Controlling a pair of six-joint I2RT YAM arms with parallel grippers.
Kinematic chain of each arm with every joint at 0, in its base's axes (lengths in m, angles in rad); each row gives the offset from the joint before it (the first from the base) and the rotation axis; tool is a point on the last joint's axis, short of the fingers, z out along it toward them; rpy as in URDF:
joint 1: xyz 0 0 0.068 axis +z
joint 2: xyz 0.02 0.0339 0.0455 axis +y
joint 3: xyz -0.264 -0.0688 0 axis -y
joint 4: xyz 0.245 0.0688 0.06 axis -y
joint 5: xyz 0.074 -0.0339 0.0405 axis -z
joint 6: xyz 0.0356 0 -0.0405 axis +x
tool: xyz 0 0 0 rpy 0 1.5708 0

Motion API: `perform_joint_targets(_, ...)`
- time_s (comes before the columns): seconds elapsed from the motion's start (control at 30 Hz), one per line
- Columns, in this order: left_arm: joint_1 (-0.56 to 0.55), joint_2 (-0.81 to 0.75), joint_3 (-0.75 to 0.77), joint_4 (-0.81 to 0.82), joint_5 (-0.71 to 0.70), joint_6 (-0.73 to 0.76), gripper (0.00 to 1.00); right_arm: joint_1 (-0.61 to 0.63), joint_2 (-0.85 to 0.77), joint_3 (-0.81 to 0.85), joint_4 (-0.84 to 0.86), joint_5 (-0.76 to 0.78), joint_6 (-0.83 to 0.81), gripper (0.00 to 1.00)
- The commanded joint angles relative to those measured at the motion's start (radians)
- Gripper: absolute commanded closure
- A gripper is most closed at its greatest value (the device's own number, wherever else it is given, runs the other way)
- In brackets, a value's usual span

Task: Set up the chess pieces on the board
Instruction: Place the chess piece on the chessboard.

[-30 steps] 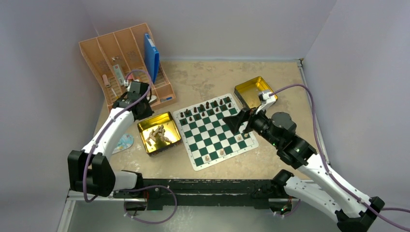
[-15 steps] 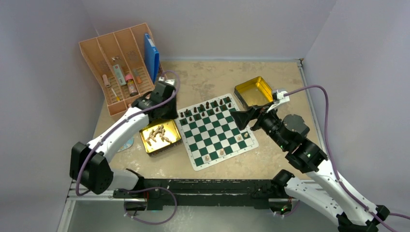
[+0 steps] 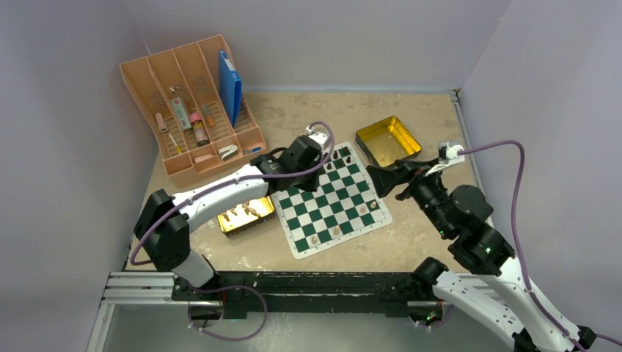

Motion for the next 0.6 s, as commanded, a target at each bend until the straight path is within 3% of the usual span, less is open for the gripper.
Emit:
perform_joint_targets(0.0,-0.085,0.057,0.061,0.074,-0.064,0.028,0.93,0.002,-0.046,0.052,0.029,0.068,0.008,0.02)
perform_joint_targets(0.57,-0.254,0.415,0.307,0.041,-0.078,0.044,0.92,0.002,-0.143,0.056,0.008,0.146,0.004,0.02)
